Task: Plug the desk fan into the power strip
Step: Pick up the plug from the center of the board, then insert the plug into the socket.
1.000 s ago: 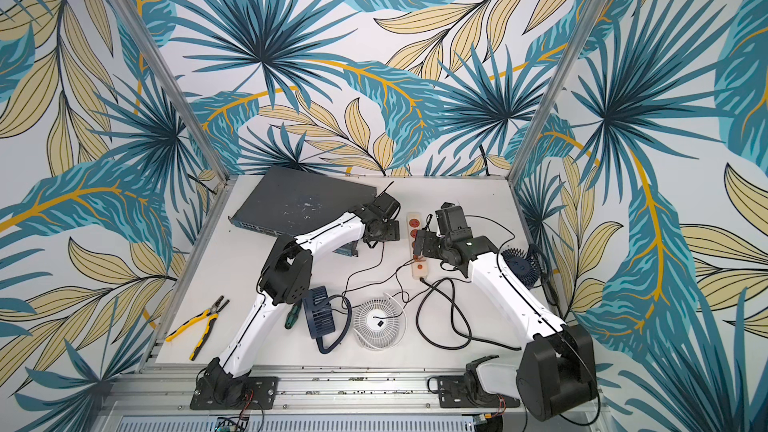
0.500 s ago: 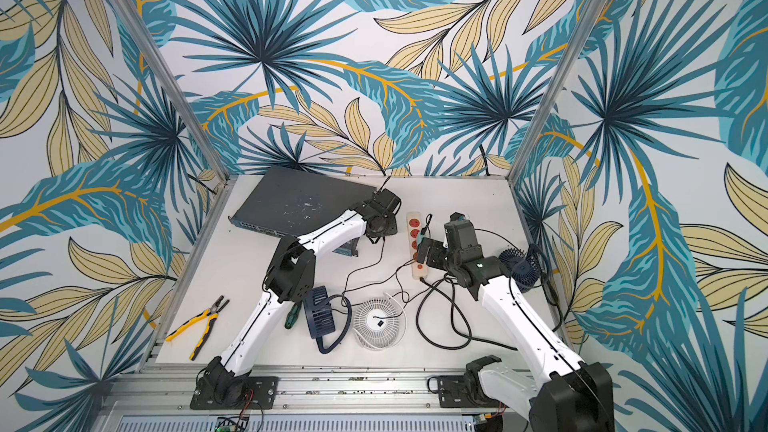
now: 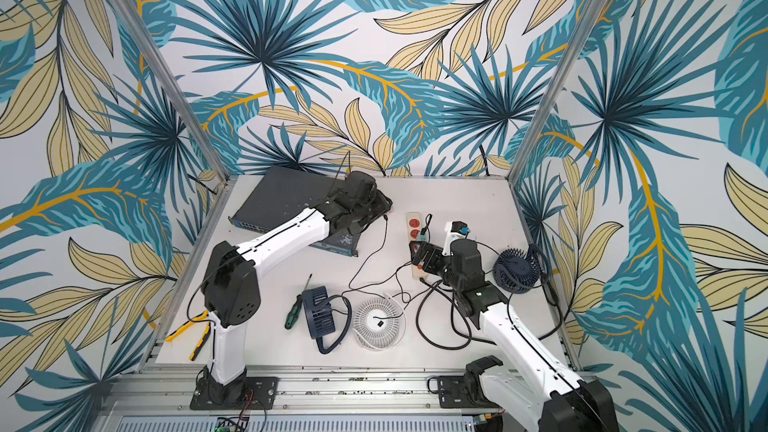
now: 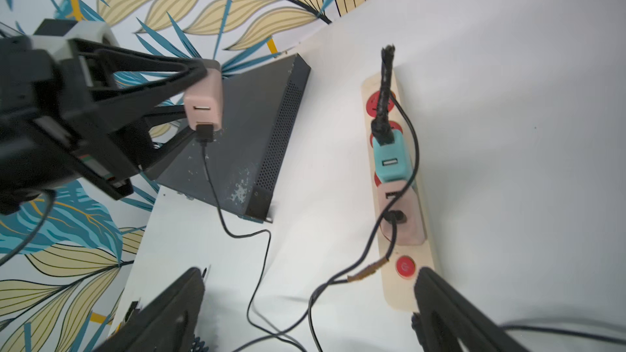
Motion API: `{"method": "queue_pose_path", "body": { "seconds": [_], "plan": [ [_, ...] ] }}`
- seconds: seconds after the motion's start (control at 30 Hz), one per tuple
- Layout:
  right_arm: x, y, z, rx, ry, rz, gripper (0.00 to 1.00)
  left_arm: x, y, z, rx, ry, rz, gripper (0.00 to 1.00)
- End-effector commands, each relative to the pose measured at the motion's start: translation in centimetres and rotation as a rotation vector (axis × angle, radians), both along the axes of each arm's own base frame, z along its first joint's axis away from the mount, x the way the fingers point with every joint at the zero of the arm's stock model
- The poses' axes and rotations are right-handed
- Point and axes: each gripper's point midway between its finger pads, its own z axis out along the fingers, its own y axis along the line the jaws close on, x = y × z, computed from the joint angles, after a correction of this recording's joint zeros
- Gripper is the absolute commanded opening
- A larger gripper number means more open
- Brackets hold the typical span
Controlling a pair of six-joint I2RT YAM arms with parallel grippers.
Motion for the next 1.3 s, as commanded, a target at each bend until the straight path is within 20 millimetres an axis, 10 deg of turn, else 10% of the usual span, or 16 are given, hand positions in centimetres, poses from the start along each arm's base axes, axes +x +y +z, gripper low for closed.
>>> {"method": "queue_pose_path", "body": {
  "seconds": [0.0,0.27,0.57,1.27],
  "plan": [
    [0.7,1.3,4.4,0.109,-0.191,0.017,0.97,-0.8,-0.8,2.1,-0.244,0.037,0.039,0.40],
    [0.4,3.4,7.9,0.136,-0.343,0.031,0.95,-2.9,0.2,3.3,-0.409,0.090,0.091,0.40],
    [1.9,5.2,6.3,0.089,-0.316,0.061,0.69,-4.9,-0.8,3.5,-0.501,0.131,0.103,0.40],
    [4.1,8.0,6.5,0.048,-0.327,0.111,0.47,-7.2,-1.9,5.7,-0.587,0.132,0.072,0.40]
  ]
}}
